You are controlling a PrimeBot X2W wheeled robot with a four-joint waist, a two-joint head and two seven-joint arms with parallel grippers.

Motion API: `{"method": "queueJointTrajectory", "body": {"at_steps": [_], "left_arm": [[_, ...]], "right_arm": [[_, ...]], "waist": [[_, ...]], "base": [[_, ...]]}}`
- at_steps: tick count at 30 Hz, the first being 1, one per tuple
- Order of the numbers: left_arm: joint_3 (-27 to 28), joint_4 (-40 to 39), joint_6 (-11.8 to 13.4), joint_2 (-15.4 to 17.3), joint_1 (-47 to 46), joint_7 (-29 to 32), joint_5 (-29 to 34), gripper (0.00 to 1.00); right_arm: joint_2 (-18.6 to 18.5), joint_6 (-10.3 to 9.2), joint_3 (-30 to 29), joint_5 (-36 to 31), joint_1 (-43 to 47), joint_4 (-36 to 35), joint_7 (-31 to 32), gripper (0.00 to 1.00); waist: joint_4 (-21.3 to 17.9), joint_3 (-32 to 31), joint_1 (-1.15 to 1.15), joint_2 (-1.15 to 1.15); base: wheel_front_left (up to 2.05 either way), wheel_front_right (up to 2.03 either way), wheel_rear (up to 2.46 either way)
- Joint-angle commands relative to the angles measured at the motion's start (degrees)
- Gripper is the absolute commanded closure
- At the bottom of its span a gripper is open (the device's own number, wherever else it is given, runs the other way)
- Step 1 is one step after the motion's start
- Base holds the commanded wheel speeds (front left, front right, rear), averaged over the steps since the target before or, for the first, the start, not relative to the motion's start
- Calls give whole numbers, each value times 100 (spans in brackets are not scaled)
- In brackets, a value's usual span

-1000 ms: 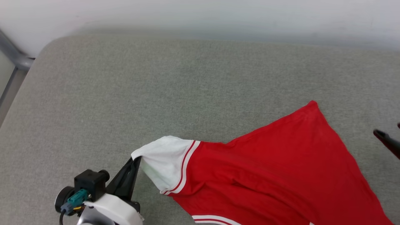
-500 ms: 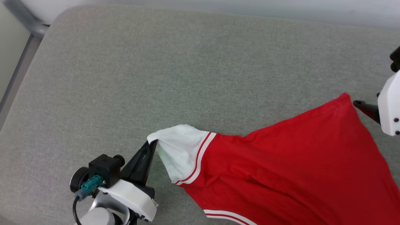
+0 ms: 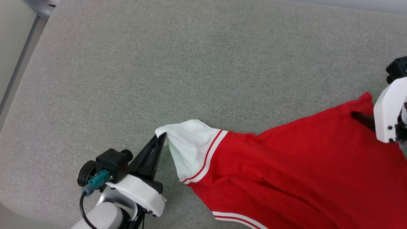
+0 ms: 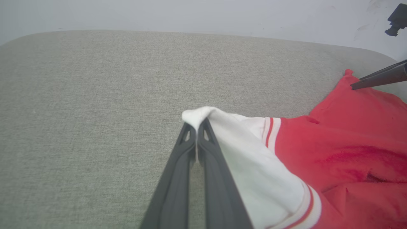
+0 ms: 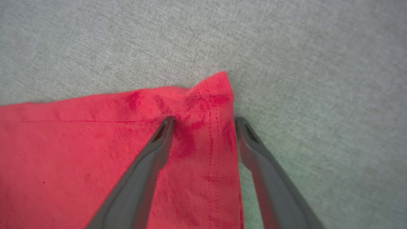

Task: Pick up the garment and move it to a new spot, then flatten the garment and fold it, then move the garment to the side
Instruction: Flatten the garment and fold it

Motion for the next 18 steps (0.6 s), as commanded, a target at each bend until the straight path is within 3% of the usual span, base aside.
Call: {"method": "queueJointTrajectory", "body": {"at_steps": [1,2,18], "left_arm": [[0,34,-28,-22,-80,-30,24,100],[0,57,-37,-20,-81,-32,17,100],[223,-50,114,384,143,8,-90,100]], "right_arm": [[95,-2,222,88,182,240,-52,27],[74,-2,262,124,139,255,-159,100],[-404,-3,1233,907,-198,-333,-2250,100]], "waist": [[-15,-13,0,0],[-25,-29,0,0],[-558,-1148,0,0]], "base": [[0,0,0],[0,0,0],[0,0,0]]}}
